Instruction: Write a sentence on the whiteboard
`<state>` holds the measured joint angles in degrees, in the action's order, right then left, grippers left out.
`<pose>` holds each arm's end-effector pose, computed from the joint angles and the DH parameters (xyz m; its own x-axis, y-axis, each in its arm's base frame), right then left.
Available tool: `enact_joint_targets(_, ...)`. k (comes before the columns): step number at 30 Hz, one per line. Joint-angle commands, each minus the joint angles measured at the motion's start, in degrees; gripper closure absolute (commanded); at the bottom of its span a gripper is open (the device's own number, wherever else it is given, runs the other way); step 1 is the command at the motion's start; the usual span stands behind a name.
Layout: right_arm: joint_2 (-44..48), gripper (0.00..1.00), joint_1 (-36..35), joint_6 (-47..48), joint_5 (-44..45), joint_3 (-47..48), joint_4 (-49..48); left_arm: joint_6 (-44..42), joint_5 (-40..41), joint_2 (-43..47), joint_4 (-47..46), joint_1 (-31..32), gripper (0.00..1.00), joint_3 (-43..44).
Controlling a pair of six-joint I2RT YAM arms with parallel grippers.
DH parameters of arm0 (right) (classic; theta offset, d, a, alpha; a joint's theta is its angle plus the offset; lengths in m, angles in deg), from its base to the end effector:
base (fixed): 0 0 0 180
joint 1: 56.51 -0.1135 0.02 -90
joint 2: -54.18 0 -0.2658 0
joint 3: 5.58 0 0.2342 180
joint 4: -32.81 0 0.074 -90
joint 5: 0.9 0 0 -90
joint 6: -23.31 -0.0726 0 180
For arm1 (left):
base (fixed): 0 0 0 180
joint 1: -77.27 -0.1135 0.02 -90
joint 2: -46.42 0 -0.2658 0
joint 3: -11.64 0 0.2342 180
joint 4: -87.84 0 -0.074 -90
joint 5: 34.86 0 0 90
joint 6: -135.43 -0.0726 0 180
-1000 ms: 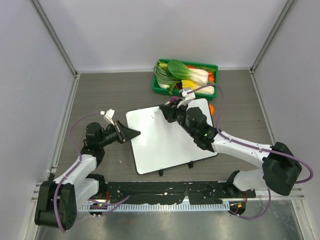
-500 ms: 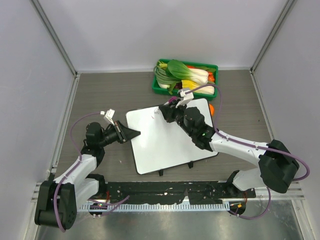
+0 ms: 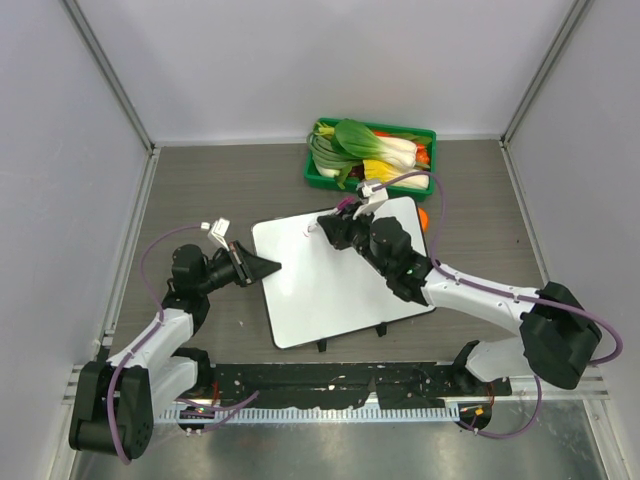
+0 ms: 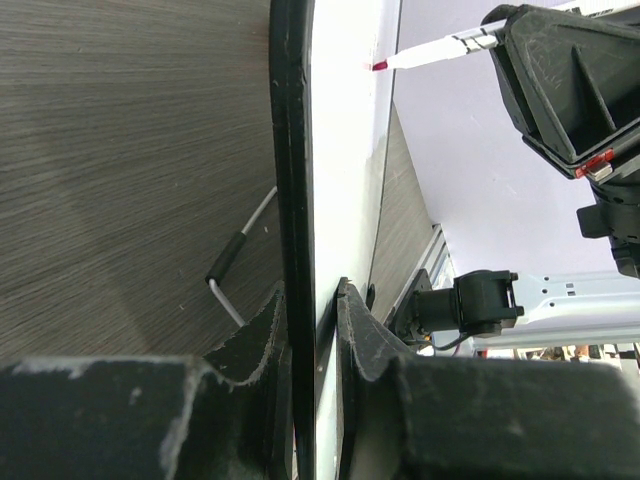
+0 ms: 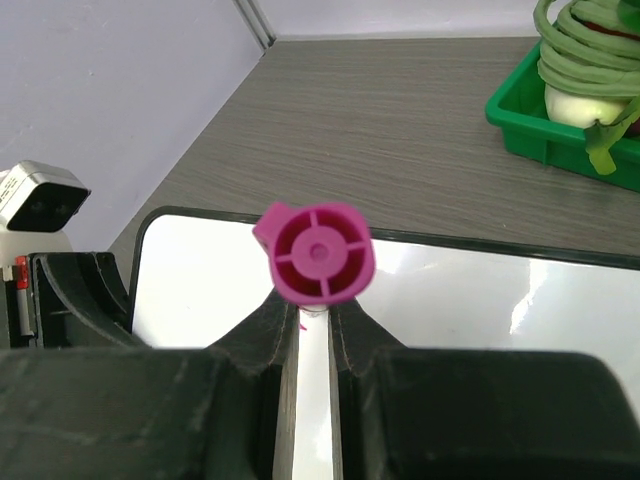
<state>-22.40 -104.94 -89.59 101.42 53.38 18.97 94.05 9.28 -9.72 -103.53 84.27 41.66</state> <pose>0.2280 0.2337 0.2916 -0.2697 0.2688 -0.9247 -0.5262 0.7631 0.3753 0.1948 -0.0764 0.1994 -0.7476 -0.4347 -0.5022 0.3218 0.4243 -0.8464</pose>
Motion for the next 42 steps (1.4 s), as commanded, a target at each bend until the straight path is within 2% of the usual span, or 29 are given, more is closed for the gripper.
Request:
enact_joint_targets(1,2.48,0.99,-0.27,-0.92,-0.54,-1.14,-0.05,-11.09,8.95,-0.99,4.95,-0.06,1.0,-0.94)
enact_joint_targets(38,8.72,0.99,-0.36,-4.88,-7.66,-5.36,3.99,-11.44,9.48,-0.64,5.3,0.2,1.0,-0.85)
enact_joint_targets(42,10.92,1.0,-0.36,-6.46,-8.71,-5.18,0.74,-11.44,9.48,-0.9,5.39,0.2,1.0,-0.77)
